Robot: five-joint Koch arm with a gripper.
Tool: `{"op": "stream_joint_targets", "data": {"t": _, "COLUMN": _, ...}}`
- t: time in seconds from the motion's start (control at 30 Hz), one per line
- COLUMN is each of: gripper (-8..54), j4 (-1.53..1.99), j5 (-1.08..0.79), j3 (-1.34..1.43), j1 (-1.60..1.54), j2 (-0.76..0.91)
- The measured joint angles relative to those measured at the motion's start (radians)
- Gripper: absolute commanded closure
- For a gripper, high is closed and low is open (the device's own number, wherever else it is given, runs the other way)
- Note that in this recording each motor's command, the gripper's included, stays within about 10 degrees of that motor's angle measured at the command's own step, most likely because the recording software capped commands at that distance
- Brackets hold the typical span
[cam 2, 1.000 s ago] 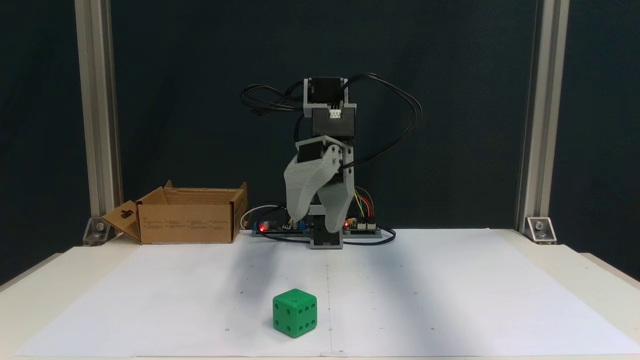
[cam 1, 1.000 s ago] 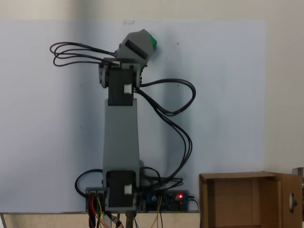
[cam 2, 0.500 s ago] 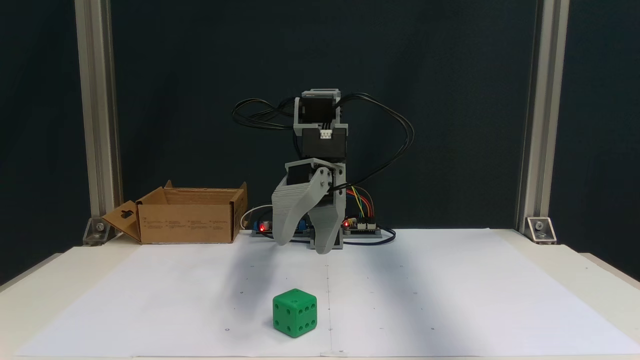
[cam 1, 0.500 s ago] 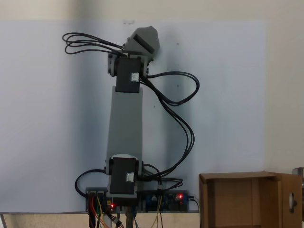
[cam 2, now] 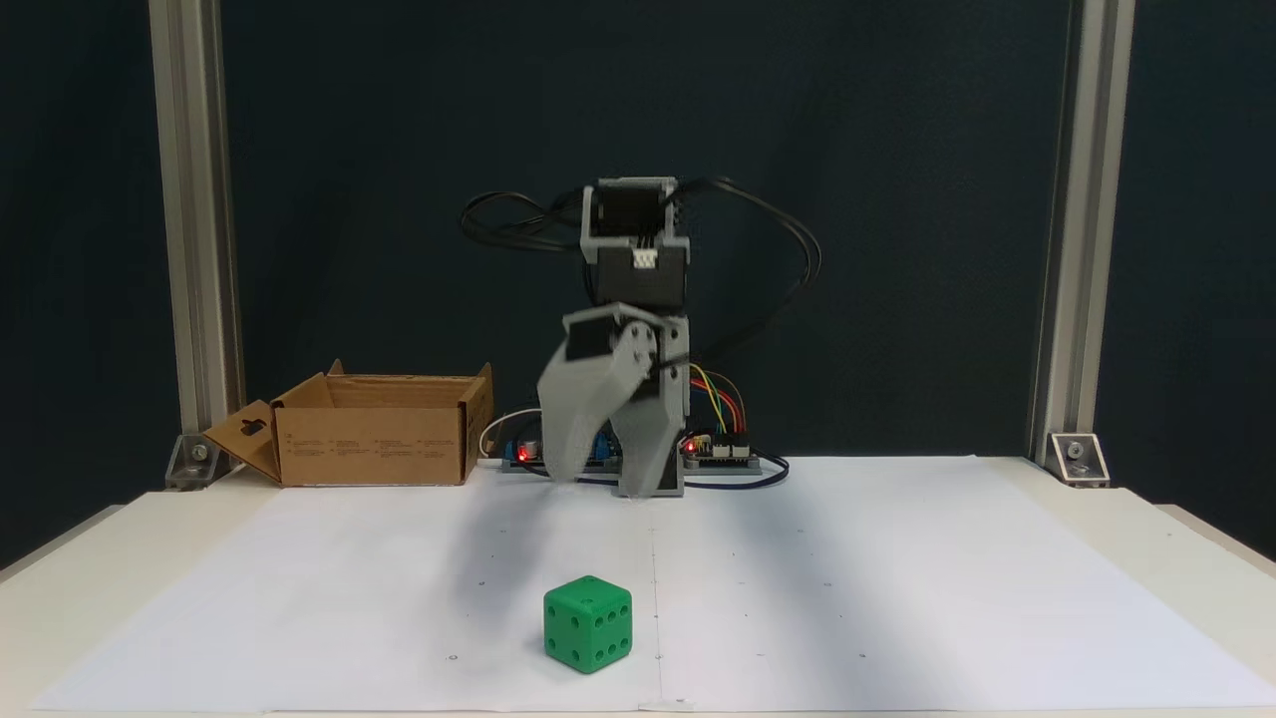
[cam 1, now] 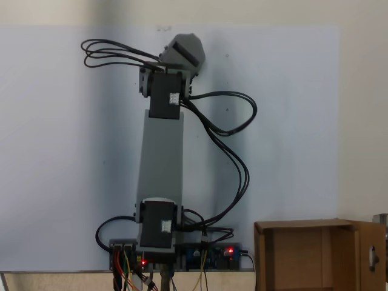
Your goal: Grasp a green dice and put it in the bin.
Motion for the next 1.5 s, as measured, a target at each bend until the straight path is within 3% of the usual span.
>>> {"op": "stream_joint_targets", "data": {"t": 1.0, "gripper": 11.6, "j4": 0.12, "j5": 0.0, "j3": -0.124, "j1": -0.005, "j2": -0.175}}
{"op": "stream_joint_targets", "data": {"t": 1.5, "gripper": 4.7, "j4": 0.118, "j5": 0.0, "j3": -0.124, "j1": -0.005, "j2": -0.195}}
